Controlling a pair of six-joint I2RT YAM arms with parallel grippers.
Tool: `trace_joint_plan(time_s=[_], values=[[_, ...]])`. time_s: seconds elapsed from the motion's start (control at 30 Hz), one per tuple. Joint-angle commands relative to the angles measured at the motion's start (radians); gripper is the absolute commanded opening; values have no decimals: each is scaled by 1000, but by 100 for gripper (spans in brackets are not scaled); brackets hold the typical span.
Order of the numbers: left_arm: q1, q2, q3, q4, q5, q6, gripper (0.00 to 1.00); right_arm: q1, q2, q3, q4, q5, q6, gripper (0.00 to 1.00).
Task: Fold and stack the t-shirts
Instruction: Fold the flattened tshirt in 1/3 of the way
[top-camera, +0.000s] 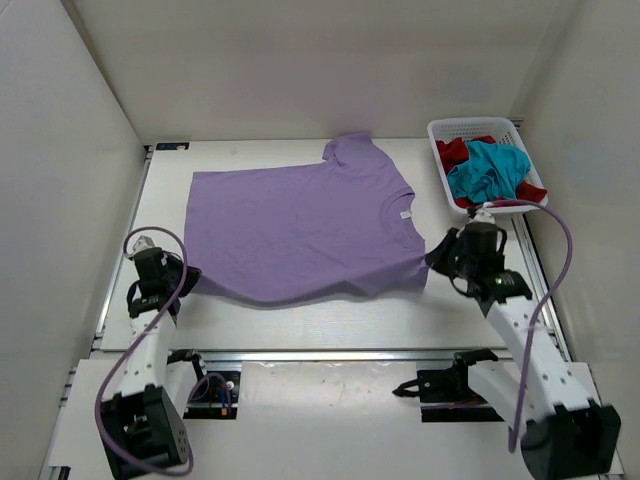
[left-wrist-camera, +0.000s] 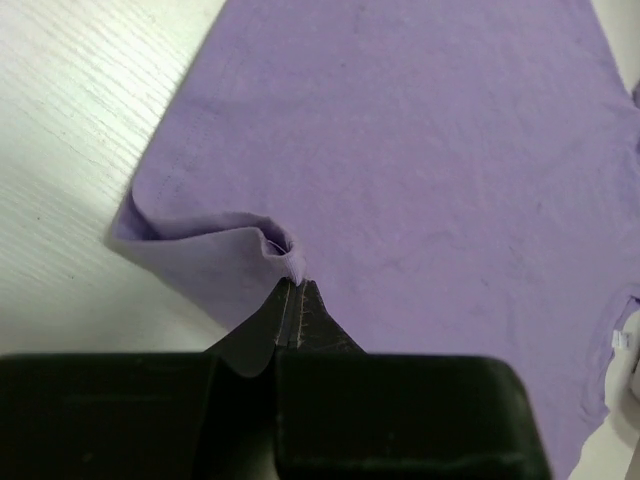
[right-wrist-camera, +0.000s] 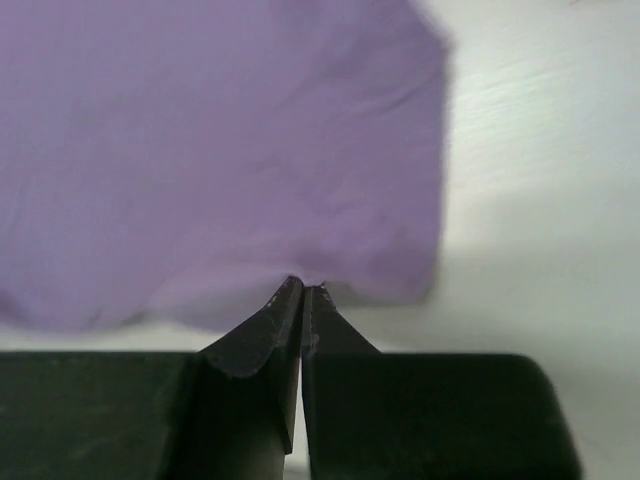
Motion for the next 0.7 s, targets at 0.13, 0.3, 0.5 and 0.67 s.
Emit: trace_joint_plan(time_s=[0.13, 0.3, 0.5, 0.67], values=[[37, 244, 80, 158, 13, -92, 0, -170, 348, 110, 364, -120, -83, 0], [37, 324, 95, 233, -17, -139, 0, -190, 534, 205, 434, -151, -81, 0], [37, 435, 161, 253, -63, -133, 0, -159, 712, 351, 458, -117, -110, 1], [54, 549, 221, 271, -74, -135, 0, -147, 879, 479, 439, -97, -135, 0]])
